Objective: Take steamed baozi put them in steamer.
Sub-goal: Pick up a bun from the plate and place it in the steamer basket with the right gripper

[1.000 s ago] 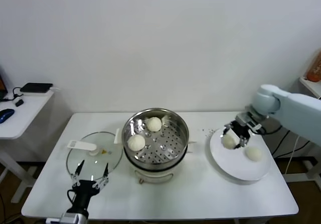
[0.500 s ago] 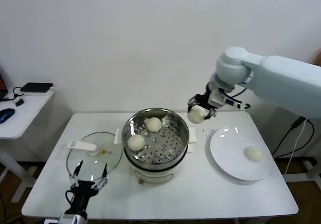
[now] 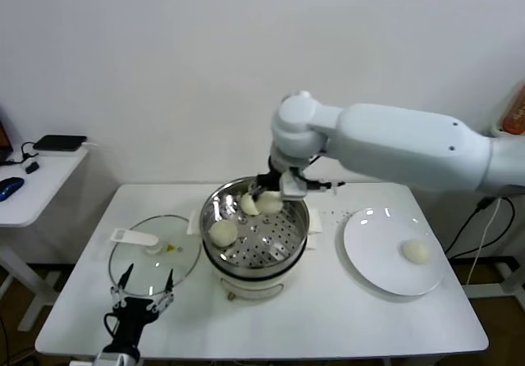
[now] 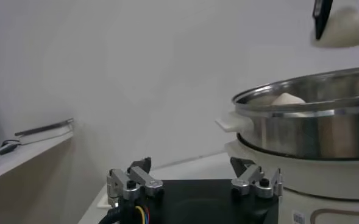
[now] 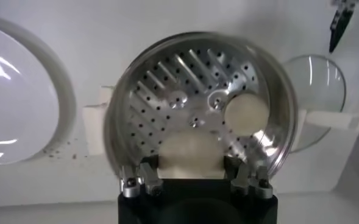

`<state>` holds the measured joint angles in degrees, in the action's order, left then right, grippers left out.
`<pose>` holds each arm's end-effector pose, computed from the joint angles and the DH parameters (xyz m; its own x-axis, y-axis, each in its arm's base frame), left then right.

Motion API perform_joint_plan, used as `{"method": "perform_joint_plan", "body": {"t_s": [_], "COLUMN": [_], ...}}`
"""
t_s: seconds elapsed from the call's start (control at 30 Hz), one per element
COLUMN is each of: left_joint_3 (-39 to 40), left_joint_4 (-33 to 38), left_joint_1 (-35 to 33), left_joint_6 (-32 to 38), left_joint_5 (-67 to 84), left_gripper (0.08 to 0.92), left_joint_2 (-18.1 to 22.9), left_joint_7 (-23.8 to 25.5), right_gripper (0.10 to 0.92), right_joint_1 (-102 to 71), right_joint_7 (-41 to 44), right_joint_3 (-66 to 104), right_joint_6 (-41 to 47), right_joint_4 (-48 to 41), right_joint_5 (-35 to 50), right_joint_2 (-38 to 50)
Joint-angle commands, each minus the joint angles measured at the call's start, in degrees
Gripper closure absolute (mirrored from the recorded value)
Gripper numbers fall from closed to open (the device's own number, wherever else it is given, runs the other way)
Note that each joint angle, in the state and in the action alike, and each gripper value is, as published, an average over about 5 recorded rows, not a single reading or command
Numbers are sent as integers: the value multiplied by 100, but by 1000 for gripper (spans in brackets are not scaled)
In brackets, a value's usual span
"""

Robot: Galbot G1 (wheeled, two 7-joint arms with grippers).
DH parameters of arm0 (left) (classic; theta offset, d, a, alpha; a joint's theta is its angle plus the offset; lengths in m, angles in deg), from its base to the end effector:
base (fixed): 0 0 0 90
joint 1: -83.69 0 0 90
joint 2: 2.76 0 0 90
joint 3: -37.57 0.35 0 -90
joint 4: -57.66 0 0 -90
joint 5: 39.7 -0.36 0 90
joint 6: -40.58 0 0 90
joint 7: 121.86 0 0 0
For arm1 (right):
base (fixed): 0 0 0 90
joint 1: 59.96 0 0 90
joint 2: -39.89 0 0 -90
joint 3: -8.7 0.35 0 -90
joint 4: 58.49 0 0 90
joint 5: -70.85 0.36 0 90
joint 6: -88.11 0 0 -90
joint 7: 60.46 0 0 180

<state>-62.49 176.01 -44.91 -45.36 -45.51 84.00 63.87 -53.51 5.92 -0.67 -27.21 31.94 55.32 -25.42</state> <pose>0.1342 0.0654 -0.3319 -0.9927 -0.0131 0.1199 0.0161 0.9707 0.2396 0.4676 0.1776 -0.0061 -0.2653 -0.1555 0.9515 0.1027 -0.9859 -0.1324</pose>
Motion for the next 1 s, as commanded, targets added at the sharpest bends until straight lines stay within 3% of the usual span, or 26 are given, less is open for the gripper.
{"method": "perform_joint_plan", "body": {"t_s": [0.03, 1.0], "left_joint_3": [0, 36], "left_joint_4": [-36, -168], "left_joint_1": [16, 129], "left_joint_6": [-10, -42], "left_joint_5": [-3, -24], "left_gripper": [177, 177], "left_joint_2": [-4, 0], "left_joint_7": [0, -2], "right_gripper": [323, 321], "right_joint_1": [-644, -987], "right_joint_7": [5, 4], "right_joint_3": [-25, -114], "right_joint_6": [-64, -342], "right_joint_4": [6, 45], "right_joint_5": [-410, -765], "right_joint_2": [-682, -375]}}
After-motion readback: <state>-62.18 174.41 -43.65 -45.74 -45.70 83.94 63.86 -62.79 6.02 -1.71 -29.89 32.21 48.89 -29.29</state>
